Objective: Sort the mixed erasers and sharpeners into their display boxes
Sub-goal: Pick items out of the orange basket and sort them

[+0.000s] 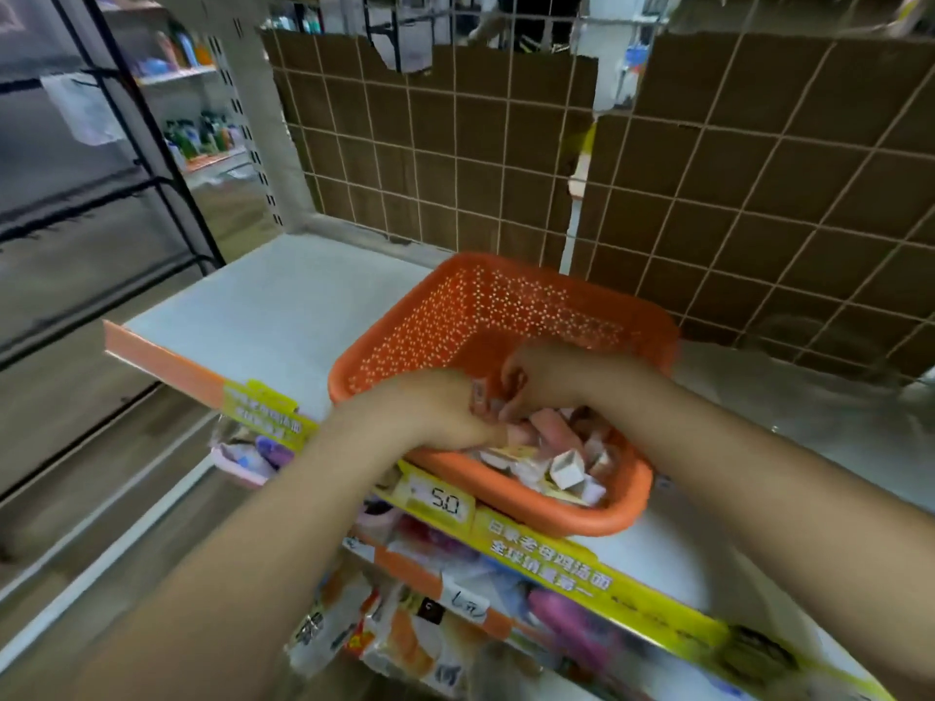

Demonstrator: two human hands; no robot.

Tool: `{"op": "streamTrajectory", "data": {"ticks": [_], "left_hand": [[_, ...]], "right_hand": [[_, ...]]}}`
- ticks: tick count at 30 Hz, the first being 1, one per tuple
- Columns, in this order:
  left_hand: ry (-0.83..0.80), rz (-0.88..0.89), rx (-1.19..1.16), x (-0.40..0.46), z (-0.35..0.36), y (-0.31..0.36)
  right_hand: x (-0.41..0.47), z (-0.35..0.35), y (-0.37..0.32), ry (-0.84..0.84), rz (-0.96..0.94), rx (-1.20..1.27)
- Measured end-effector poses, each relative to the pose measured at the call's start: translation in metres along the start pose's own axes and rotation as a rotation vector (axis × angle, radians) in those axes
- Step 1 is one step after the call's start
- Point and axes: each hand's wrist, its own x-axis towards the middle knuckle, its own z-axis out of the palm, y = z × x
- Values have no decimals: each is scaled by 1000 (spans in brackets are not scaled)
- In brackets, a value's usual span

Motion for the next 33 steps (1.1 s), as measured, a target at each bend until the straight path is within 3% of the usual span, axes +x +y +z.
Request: {"op": "streamTrajectory", "data": {"ticks": [6,18,24,33], "left_hand": [[-124,165,-54,16,1,-7],[-251,288,-542,17,7,-20],[-48,311,-766,12,3,-26],[425,373,-872,-6,-4,-39]], "right_hand": [[8,3,0,-16,-14,36],[7,2,5,27,71,174],[3,-6,15,142,134,398],[-50,-19,2,257,93,891]]}}
